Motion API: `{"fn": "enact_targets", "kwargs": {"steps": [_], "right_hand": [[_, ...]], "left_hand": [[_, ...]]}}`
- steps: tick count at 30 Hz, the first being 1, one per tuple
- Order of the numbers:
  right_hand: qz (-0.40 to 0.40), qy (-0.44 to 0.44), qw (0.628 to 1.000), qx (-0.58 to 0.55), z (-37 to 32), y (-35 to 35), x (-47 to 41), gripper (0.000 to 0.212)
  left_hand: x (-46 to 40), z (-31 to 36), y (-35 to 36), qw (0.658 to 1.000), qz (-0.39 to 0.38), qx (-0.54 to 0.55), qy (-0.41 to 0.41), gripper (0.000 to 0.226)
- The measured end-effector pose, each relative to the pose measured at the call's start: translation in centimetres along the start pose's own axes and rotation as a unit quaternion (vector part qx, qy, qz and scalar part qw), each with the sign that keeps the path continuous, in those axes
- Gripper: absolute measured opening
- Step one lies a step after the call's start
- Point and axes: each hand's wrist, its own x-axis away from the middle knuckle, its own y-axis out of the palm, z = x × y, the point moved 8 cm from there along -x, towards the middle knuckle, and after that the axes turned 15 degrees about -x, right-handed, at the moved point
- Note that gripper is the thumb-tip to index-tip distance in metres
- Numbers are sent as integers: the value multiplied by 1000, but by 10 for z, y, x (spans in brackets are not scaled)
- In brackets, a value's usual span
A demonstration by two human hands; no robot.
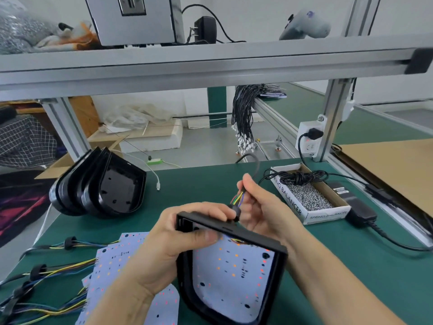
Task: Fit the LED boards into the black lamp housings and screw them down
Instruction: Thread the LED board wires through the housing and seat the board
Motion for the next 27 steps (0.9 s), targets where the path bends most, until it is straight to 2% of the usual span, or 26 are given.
{"fn": "enact_targets", "kwargs": {"steps": [4,7,10,15,20,27], "right_hand": [[-74,52,988,127,10,-1,17,22],[-81,45,990,103,8,3,18,15],[-70,12,994,82,9,5,16,12],[-22,-4,999,44,22,-5,15,31],[-19,-2,1000,-19,29,-4,19,29],[18,-35,998,50,20,0,33,34]], "left_hand": [[7,-4,-9,999,28,-28,-4,31],[8,-7,-4,1000,0,-5,-20,34],[6,-5,5,999,-37,6,-17,31],[6,-6,6,999,-28,42,-18,31],[6,-5,10,997,-48,51,-22,32],[1,-10,13,997,-37,64,-18,32]]}}
